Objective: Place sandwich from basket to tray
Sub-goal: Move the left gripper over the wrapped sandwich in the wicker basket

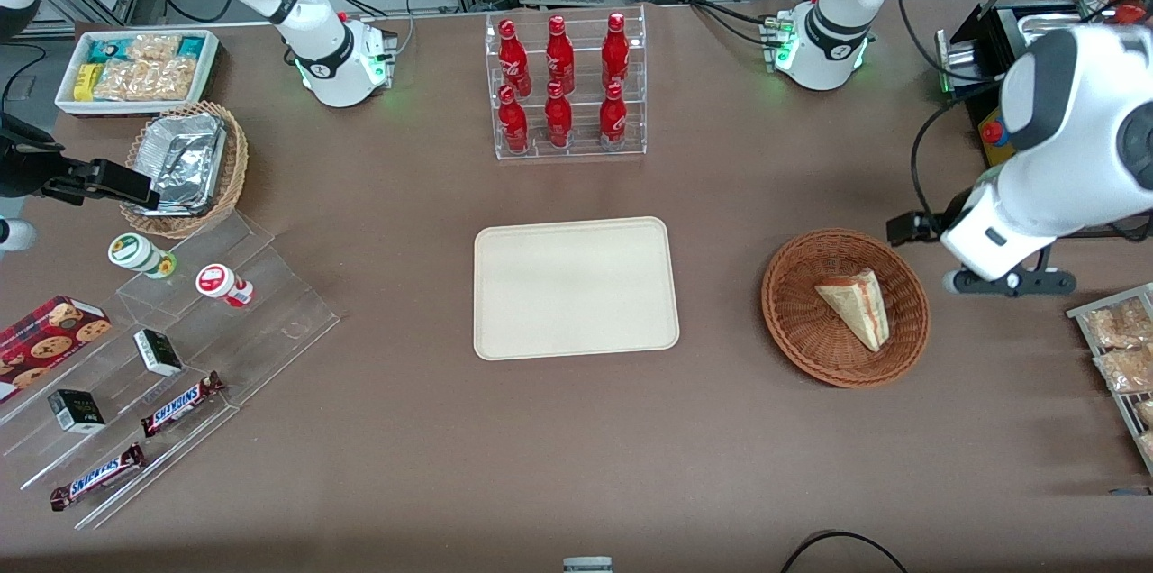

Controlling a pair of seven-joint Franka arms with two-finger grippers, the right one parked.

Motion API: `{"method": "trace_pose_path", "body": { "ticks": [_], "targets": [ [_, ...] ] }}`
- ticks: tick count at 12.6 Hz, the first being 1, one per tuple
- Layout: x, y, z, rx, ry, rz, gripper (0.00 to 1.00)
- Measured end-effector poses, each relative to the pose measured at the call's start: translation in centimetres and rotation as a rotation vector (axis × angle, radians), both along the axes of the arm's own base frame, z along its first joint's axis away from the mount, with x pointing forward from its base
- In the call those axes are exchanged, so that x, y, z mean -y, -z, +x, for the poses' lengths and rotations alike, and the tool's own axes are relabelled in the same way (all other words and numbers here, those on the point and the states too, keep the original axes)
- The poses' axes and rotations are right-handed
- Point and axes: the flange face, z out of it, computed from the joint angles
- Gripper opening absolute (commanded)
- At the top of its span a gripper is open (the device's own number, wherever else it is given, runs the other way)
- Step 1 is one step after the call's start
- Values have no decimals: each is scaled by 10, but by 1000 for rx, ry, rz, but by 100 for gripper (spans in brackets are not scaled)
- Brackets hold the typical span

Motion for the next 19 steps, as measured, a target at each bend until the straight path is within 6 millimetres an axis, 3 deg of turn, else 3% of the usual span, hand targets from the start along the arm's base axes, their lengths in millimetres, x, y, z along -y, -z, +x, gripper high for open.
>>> {"method": "trace_pose_path", "body": {
  "ticks": [2,4,7,13,19],
  "targets": [
    [-5,34,-1,20,-6,-4,100],
    [-8,56,-5,34,-14,-6,100],
    [-9,68,-11,60,-124,7,100],
    [-8,106,-40,166,-532,28,100],
    [-8,134,-44,202,-598,13,100]
  ]
}}
